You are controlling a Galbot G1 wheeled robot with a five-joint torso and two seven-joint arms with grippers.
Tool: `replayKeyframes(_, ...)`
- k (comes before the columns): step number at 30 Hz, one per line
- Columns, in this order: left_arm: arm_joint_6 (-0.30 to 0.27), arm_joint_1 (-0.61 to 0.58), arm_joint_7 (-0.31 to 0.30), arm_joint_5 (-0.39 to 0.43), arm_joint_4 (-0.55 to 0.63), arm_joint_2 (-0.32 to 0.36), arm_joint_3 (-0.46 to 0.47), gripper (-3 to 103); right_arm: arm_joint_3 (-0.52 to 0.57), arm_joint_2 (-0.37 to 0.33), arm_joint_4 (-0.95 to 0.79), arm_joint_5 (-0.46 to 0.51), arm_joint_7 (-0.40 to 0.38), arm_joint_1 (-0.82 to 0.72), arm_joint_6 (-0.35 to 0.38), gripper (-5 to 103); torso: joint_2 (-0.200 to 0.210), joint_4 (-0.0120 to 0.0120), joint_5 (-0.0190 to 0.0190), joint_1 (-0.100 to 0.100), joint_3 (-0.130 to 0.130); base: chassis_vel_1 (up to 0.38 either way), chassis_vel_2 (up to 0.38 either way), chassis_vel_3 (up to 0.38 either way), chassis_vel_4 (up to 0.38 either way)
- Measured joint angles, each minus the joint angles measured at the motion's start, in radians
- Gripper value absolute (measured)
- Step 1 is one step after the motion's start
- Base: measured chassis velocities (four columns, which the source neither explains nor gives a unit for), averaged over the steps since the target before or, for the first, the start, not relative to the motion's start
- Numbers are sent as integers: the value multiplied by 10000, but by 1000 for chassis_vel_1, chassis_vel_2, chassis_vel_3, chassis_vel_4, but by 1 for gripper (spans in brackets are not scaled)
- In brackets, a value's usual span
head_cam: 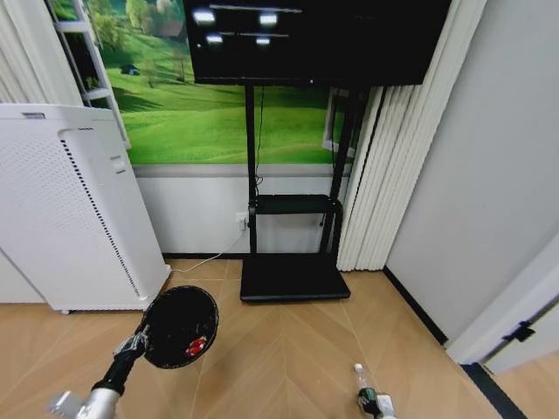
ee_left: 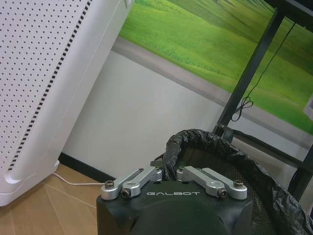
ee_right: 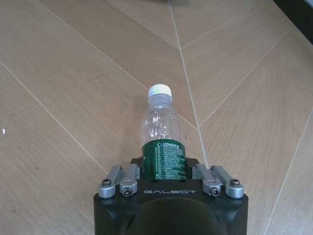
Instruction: Pick up the trash bin and place the garbage on the floor into it.
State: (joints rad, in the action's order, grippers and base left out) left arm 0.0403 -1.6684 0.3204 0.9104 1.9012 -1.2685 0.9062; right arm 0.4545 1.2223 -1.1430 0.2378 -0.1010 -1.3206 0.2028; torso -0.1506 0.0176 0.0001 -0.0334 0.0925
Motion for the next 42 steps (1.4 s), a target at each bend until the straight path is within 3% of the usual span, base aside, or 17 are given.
replayKeyframes(7,13,-14,0,2,-17,-22,19,7,43,-45,-66,12,188,-14,20,27,0,1,0,0,0,0,0,0,0)
replayKeyframes(9,16,-6,-11,1,-59,38,3,7,165,-138,-430,-47,609,-98,-60,21,0,-1,0,0,0,0,0,0,0)
replayKeyframes(13,45,50,-37,-79,-142,160,-155,7,441,-245,-1316,295,1296,-285,-330,20,0,1,1,0,1,0,0,0,0)
replayKeyframes(16,60,72,-126,-123,-177,457,-313,7,968,-492,-2814,1075,1899,-729,-642,20,0,-1,-3,0,1,0,0,0,0)
replayKeyframes(22,69,231,-363,-113,-285,858,-670,7,1551,-755,-4724,1991,2074,-1260,-761,20,0,-1,-2,0,1,0,0,0,0)
replayKeyframes(23,73,259,-496,-45,-403,1137,-1214,7,1911,-838,-6275,2447,1975,-1743,-728,20,0,-4,-1,0,0,0,0,0,0)
replayKeyframes(27,72,515,-562,-70,-740,1400,-1819,7,2189,-953,-7734,2865,2211,-2397,-709,20,1,4,-4,0,0,0,0,0,0)
replayKeyframes(30,31,745,-546,-135,-964,1600,-2218,7,1911,-1284,-9264,3365,2331,-2781,-378,20,0,11,-7,0,0,0,0,0,0)
replayKeyframes(33,-92,930,-540,-113,-1166,1683,-2527,7,1247,-1551,-10479,3667,2320,-2879,-4,20,1,-18,7,0,0,0,0,0,0)
replayKeyframes(38,-155,1914,-690,52,-1987,1973,-3936,7,232,-1879,-11943,4592,2477,-3313,945,20,0,8,-1,2,0,0,0,0,0)
replayKeyframes(42,-153,2596,-314,-3,-2596,1946,-4914,7,-508,-2308,-12103,4606,2742,-3041,1107,20,1,2,0,2,0,0,0,0,0)
